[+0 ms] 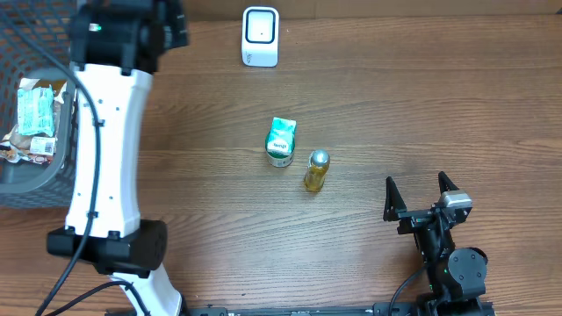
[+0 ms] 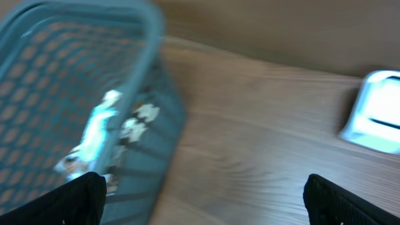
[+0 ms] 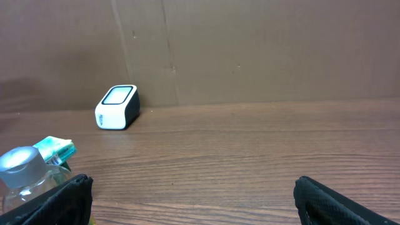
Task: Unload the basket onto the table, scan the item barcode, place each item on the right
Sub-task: 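Release the green box and pull the left gripper back to the basket, then lower the left gripper into the basket over the green wipes pack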
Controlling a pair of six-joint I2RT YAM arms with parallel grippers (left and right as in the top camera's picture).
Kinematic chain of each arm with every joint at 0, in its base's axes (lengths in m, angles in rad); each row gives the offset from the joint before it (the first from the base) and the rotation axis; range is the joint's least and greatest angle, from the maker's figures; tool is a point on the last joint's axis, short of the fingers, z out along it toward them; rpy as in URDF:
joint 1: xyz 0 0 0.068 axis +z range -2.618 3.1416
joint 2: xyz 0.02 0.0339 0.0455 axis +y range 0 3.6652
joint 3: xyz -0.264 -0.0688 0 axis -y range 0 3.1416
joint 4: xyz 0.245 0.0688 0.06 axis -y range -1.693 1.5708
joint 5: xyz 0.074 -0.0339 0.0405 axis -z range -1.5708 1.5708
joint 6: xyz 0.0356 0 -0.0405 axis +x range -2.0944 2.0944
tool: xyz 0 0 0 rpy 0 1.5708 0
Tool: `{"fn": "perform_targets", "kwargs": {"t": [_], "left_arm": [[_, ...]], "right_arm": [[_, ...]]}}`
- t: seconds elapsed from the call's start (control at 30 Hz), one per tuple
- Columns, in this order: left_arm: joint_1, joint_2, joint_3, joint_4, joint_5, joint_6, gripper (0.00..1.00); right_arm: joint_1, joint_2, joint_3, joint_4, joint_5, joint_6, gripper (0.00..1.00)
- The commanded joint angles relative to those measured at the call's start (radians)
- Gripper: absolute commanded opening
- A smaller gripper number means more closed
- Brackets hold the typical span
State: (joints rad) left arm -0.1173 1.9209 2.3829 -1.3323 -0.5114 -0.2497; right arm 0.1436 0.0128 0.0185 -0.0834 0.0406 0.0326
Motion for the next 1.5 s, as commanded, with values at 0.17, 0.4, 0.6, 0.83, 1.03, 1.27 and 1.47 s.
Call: {"fn": "perform_targets", "kwargs": {"t": [0.17,0.4,0.6,0.83,1.03,1.27,1.47], "left_arm": [[0.22,-0.005,0.013,-0.027,0.086,0.037,1.0],[0.369,-0.004,-0.046,-0.029,0.215,0.037,0.99],[0.45,-0.001,-0.121,-0.004,0.247,0.037,1.0],[0.5,0.002,-0.261,0.063,0.247,0.045,0.99],[0.506,0.005,-0.385,0.146,0.246,0.096,1.0],[0.506,0.005,-0.481,0.222,0.243,0.124,0.99],[0.506,0.005,-0.565,0.288,0.242,0.172,0.99]], "right_arm": [[-0.006,-0.01,-0.011,0.003,-0.002,-0.004,1.0],[-0.006,-0.01,-0.011,0.003,-0.002,-0.004,1.0],[-0.006,-0.01,-0.011,0.003,-0.002,-0.004,1.0],[-0.006,-0.01,-0.011,0.003,-0.002,-0.004,1.0],[-0.006,-0.01,-0.011,0.003,-0.002,-0.004,1.0],[-0.006,-0.01,-0.011,0.003,-0.002,-0.004,1.0],[-0.006,-0.01,-0.011,0.003,-0.002,-0.004,1.0]]}}
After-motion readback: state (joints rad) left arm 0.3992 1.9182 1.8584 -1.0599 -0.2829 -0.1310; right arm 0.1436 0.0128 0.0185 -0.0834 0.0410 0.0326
